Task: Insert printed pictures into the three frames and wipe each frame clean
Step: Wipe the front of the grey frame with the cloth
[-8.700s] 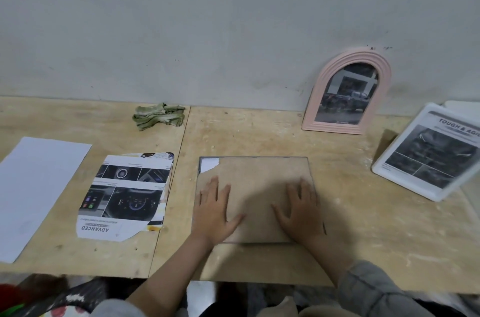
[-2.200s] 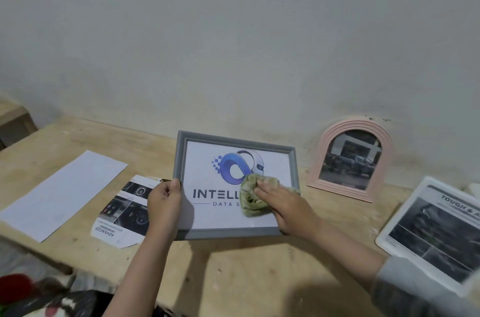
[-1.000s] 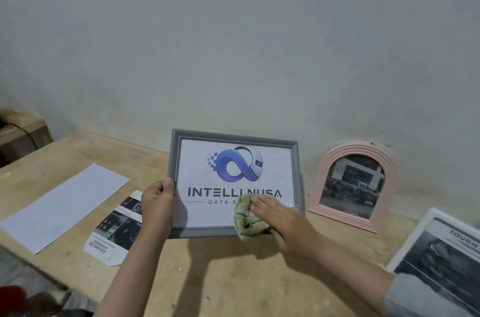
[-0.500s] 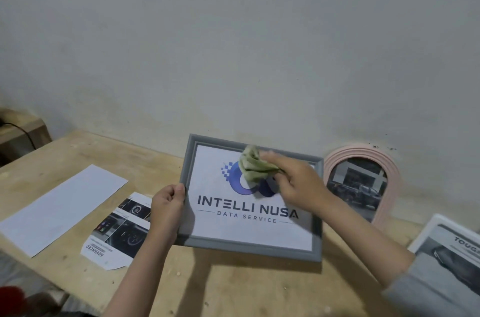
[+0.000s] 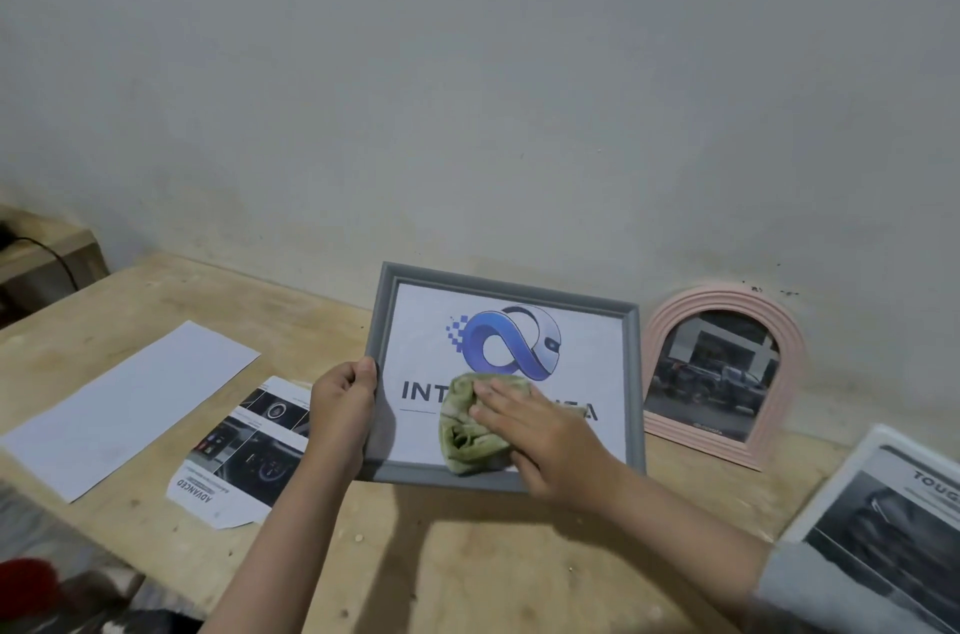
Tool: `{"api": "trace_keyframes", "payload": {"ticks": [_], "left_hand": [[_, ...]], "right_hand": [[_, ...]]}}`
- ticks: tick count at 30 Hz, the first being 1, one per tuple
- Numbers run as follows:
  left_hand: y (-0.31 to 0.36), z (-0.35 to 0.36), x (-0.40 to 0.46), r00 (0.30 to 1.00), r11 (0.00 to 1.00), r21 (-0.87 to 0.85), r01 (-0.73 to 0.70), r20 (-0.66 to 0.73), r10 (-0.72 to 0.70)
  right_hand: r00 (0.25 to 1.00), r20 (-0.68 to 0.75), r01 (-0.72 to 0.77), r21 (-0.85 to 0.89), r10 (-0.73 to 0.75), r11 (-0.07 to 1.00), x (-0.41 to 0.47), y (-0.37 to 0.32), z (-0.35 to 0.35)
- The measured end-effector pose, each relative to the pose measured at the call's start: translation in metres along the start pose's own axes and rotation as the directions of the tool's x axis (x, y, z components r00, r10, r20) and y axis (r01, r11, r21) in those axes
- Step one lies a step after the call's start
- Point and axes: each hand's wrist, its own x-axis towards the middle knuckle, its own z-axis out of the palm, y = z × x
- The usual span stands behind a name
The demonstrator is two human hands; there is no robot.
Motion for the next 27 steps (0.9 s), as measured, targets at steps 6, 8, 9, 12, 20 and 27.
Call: {"api": "trace_keyframes", "payload": {"ticks": [6,8,9,12,20,27], "left_hand": [[0.004,-0.005,0.002,0.998,1.000,-0.020,-0.005,-0.059,0.004],[0.002,-0.008,0.001,0.997,0.999,-0.014,-0.031,-0.077,0.030],[0.002,-0.010,0.001,0.996,0.999,-0.011,-0.043,-0.081,0.042],[0.003,-0.012,-0.001,0.995,0.997,-0.005,-0.076,-0.071,0.075],[0.011,-0.006,-0.010,0.994,0.994,-0.018,-0.106,0.008,0.106],[0.015,-0.012,-0.017,0.995,0.991,-0.095,-0.093,0.011,0.095]], "right_hand": [[0.969,0.178,-0.231,0.405,0.171,0.885,-0.012,-0.028,-0.007],[0.905,0.375,-0.379,0.500,0.200,0.779,-0.005,-0.029,-0.023],[0.880,0.438,-0.415,0.519,0.185,0.747,0.001,-0.029,-0.033],[0.904,0.368,-0.399,0.550,0.215,0.734,0.019,-0.024,-0.058],[0.962,-0.251,-0.152,-0.163,0.108,0.975,0.065,0.024,-0.069],[0.990,-0.101,0.074,-0.255,-0.103,0.964,0.035,0.007,-0.025]]}}
